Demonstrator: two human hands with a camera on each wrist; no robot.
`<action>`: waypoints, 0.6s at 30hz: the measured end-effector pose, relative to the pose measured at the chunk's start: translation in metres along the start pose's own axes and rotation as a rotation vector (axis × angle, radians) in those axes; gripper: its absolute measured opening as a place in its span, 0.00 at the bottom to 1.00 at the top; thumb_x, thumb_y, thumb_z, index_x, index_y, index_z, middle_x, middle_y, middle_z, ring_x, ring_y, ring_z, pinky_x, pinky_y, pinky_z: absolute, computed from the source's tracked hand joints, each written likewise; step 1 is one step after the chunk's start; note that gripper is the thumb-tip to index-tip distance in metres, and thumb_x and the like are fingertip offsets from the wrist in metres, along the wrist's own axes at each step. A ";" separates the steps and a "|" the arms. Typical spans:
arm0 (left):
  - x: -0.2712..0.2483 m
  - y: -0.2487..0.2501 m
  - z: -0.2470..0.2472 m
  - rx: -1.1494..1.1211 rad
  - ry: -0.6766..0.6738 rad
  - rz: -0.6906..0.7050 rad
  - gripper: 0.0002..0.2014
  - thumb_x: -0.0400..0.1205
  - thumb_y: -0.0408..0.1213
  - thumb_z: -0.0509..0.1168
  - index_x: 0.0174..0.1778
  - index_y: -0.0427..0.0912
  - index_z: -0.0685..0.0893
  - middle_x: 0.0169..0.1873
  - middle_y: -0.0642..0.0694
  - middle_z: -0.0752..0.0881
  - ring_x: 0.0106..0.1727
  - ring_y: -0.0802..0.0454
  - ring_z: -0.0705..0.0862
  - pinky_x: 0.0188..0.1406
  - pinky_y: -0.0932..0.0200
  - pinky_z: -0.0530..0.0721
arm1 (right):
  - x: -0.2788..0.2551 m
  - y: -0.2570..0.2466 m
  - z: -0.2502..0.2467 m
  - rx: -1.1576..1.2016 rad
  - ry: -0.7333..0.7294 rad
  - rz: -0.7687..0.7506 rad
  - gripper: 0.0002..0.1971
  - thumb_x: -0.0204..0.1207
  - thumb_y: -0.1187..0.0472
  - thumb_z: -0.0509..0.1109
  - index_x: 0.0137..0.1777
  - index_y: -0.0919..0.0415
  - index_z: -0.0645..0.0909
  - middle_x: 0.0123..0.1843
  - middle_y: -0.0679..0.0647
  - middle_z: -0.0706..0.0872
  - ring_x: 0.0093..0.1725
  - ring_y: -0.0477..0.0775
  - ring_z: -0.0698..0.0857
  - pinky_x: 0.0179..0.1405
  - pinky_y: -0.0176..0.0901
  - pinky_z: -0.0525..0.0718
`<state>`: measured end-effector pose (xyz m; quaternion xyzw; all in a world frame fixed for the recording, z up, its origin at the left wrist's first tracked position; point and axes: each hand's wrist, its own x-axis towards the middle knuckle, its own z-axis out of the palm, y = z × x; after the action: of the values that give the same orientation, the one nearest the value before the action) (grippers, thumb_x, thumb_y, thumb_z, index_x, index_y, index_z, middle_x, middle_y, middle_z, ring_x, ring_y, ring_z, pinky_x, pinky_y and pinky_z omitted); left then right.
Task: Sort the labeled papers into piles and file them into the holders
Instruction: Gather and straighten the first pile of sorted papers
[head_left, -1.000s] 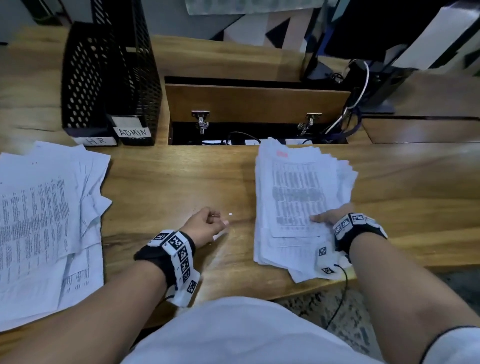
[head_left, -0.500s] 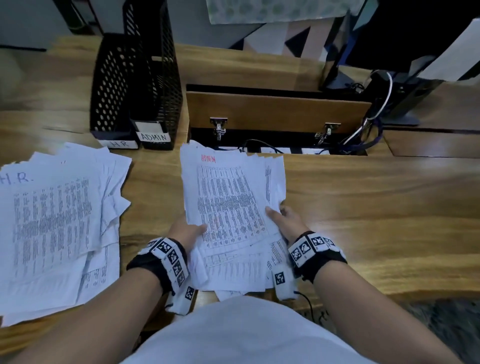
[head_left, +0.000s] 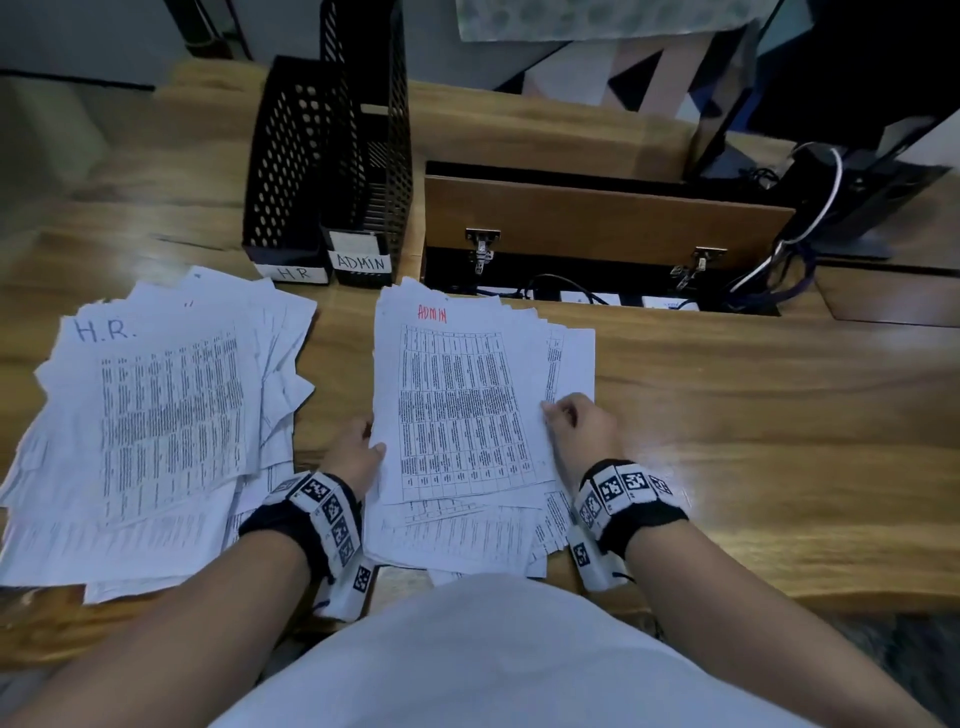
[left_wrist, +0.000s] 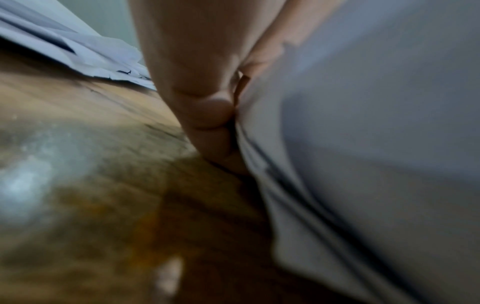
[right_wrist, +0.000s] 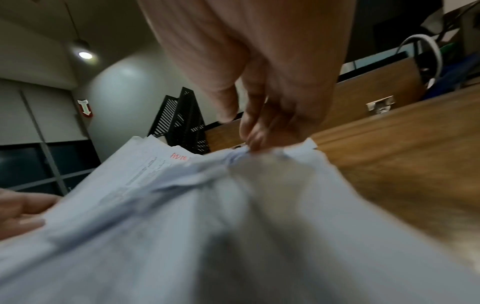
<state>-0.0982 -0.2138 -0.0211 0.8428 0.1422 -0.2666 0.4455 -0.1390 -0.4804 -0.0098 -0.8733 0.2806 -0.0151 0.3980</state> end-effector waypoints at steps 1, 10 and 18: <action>0.000 -0.001 0.001 0.010 -0.006 0.004 0.23 0.86 0.29 0.57 0.78 0.37 0.66 0.72 0.39 0.76 0.70 0.41 0.76 0.59 0.59 0.71 | -0.002 -0.004 0.005 0.019 -0.076 0.044 0.13 0.78 0.53 0.72 0.39 0.63 0.80 0.32 0.53 0.80 0.30 0.53 0.78 0.30 0.45 0.81; -0.005 -0.004 0.011 -0.063 0.022 -0.023 0.24 0.87 0.33 0.53 0.81 0.41 0.60 0.69 0.39 0.77 0.60 0.41 0.78 0.55 0.57 0.71 | -0.005 0.000 0.009 -0.167 -0.347 0.121 0.18 0.71 0.57 0.79 0.49 0.57 0.70 0.40 0.54 0.80 0.37 0.55 0.79 0.32 0.42 0.77; -0.014 -0.004 0.016 0.006 0.001 0.033 0.25 0.87 0.35 0.56 0.81 0.46 0.60 0.66 0.43 0.80 0.58 0.45 0.79 0.54 0.58 0.73 | 0.011 -0.012 0.001 0.014 -0.229 0.310 0.31 0.75 0.44 0.72 0.69 0.63 0.67 0.60 0.58 0.80 0.50 0.57 0.79 0.45 0.45 0.77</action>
<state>-0.1168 -0.2249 -0.0225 0.8465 0.1278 -0.2594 0.4471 -0.1239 -0.4787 -0.0040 -0.8129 0.3644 0.1440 0.4310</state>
